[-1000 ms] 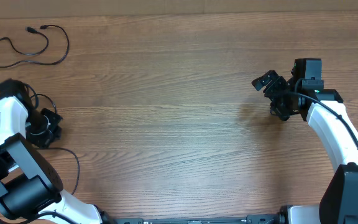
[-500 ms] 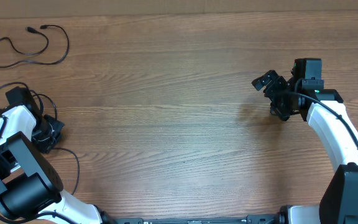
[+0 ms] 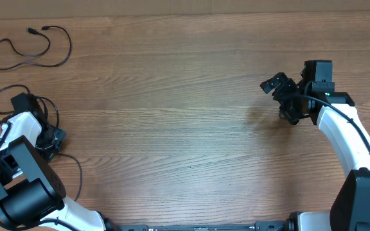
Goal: Untangle cables
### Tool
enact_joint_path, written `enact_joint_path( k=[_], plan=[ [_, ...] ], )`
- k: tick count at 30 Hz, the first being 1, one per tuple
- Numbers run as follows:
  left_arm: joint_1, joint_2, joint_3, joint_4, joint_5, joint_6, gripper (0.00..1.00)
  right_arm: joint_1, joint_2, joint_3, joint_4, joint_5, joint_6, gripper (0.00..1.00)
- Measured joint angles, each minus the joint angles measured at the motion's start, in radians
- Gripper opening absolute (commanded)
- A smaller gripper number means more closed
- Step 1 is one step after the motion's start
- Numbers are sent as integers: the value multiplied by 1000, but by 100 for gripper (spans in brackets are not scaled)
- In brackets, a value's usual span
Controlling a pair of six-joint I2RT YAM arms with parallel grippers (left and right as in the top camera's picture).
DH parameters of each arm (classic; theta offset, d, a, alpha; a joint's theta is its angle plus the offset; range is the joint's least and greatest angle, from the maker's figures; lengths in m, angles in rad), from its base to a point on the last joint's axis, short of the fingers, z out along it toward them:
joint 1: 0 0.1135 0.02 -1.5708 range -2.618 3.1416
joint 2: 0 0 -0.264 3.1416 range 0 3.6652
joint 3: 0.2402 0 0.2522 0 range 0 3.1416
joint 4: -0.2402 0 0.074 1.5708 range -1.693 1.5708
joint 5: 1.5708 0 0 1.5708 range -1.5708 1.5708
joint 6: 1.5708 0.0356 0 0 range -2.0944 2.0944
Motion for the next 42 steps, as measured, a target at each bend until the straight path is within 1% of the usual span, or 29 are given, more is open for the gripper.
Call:
enact_joint_path(
  k=[8, 11, 18, 28, 32, 37, 42],
  plan=[
    [59, 0, -6, -33, -5, -105, 4, 0, 0, 0, 0, 0, 0, 100],
    [92, 0, -7, -42, -6, -121, 4, 0, 0, 0, 0, 0, 0, 100],
    [110, 0, 10, -83, -16, -112, 4, 0, 0, 0, 0, 0, 0, 100],
    [122, 0, 183, -140, -16, -117, 4, 0, 0, 0, 0, 0, 0, 100],
    [138, 0, 201, -140, -28, -117, 4, 0, 0, 0, 0, 0, 0, 100],
    [192, 0, 201, -140, -66, -117, 4, 0, 0, 0, 0, 0, 0, 100],
    [256, 0, 193, -126, -56, -116, 4, 0, 0, 0, 0, 0, 0, 100]
  ],
)
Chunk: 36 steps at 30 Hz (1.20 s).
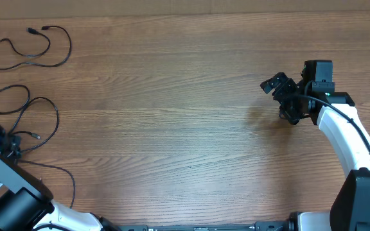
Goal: Untangle cables
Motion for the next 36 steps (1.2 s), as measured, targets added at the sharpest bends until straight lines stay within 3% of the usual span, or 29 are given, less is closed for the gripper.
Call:
enact_joint_path(
  k=[6, 13, 36],
  plan=[
    [36, 2, -22, 102, 143, 81, 4, 0, 0, 0, 0, 0, 0, 100],
    [36, 34, -22, 107, 236, 139, 4, 0, 0, 0, 0, 0, 0, 100],
    [36, 57, -14, 137, 227, 162, 5, 0, 0, 0, 0, 0, 0, 100]
  ],
)
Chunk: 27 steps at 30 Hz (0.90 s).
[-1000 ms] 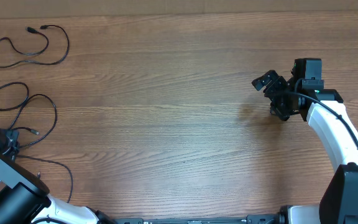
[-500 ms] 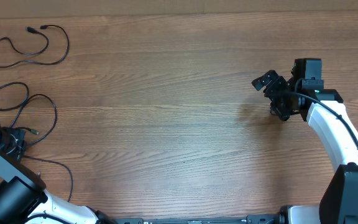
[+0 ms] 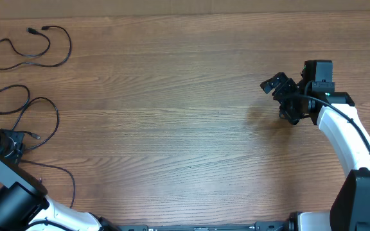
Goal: Untangle cables
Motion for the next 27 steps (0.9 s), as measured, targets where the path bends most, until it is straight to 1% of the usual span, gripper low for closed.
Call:
enact_joint_path(
  k=[4, 8, 15, 17, 22, 27],
  plan=[
    [0, 28, -15, 41, -2, 7, 4, 0, 0, 0, 0, 0, 0, 100],
    [0, 63, -14, 82, 36, 27, 4, 0, 0, 0, 0, 0, 0, 100],
    [0, 64, -14, 85, 50, 37, 4, 0, 0, 0, -1, 0, 0, 100],
    [0, 64, -12, 64, 30, 29, 4, 0, 0, 0, 0, 0, 0, 100],
    [-2, 64, -10, -11, -78, -47, 4, 0, 0, 0, 0, 0, 0, 100],
    [-2, 72, 1, -50, -130, -76, 4, 0, 0, 0, 0, 0, 0, 100]
  ],
)
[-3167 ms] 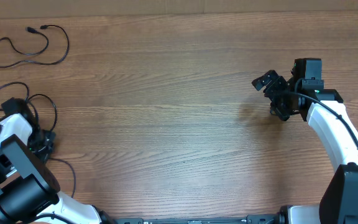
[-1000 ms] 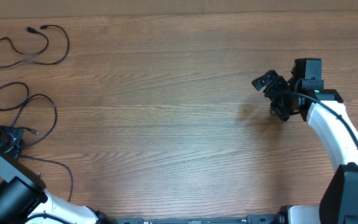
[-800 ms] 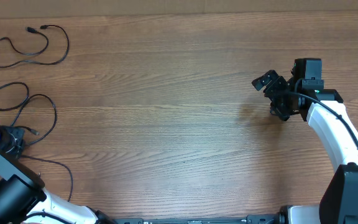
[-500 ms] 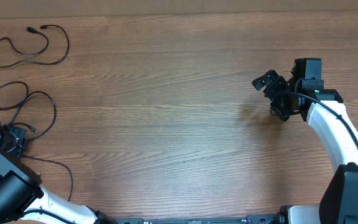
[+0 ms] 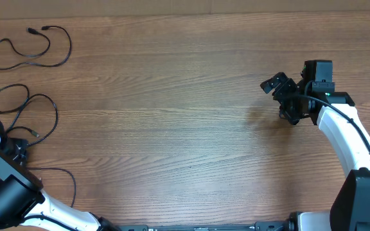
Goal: Untangle cables
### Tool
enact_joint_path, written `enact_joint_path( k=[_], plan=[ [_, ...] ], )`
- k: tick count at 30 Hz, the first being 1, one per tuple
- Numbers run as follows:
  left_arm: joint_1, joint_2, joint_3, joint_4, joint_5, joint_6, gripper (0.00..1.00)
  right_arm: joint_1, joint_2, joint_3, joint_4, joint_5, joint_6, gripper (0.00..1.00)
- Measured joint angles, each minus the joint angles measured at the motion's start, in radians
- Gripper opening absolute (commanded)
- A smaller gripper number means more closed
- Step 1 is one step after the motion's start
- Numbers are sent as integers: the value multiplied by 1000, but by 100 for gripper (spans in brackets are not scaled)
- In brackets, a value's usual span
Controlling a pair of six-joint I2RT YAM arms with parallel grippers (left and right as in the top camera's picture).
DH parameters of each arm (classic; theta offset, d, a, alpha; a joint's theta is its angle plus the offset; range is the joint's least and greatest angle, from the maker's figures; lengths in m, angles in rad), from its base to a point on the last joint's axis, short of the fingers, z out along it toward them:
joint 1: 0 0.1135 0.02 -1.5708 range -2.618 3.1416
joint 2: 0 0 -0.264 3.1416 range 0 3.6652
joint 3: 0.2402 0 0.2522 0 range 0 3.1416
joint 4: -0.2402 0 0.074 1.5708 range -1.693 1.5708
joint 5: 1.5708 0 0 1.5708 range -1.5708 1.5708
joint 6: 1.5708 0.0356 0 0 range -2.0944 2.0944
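Observation:
Black tangled cables (image 5: 24,109) lie in loops at the table's left edge, and one strand (image 5: 63,173) trails toward the front. My left gripper (image 5: 18,149) sits low at the left edge, among these strands. It looks shut on a black cable, though its fingers are mostly hidden by the arm. A separate thin black cable (image 5: 31,48) lies alone in the far left corner. At the right side my right gripper (image 5: 275,83) hangs open with nothing in it, far from any cable.
The wooden table (image 5: 172,115) stretches between the two arms. The white left arm (image 5: 5,192) covers the front left corner. The white right arm (image 5: 345,141) runs along the right edge.
My left gripper has shifted slightly toward the front-left edge. The cable loops beside it have changed shape a little. The right arm has not moved.
My left gripper first stood on a compact cable bundle a little inside the left edge. Then it was at the very edge and the loops lay spread out. It has stayed there with small shifts. The corner cable and the right arm kept still.

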Motion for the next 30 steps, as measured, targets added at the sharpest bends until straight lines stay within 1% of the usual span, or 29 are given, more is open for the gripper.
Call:
enact_joint_path(
  k=[5, 15, 16, 21, 23, 25, 30],
  plan=[
    [0, 23, 45, -76, -17, -4, 4, 0, 0, 0, 0, 0, 0, 100],
    [0, 28, 196, -254, -23, -32, 4, 0, 0, 0, 0, 0, -1, 100],
    [0, 28, 206, -275, -24, -34, 6, 0, 0, 0, 0, 0, 0, 100],
    [0, 28, 211, -378, -23, -42, 34, 0, 0, 0, 0, 0, 0, 100],
    [0, 28, 211, -414, -14, -46, 43, 0, 0, 0, 1, 0, 0, 100],
    [0, 28, 211, -446, -2, -35, 54, 0, 0, 0, 0, 0, 0, 100],
    [0, 28, 187, -454, 10, 1, 66, 0, 0, 0, 0, 0, -1, 100]
  ],
)
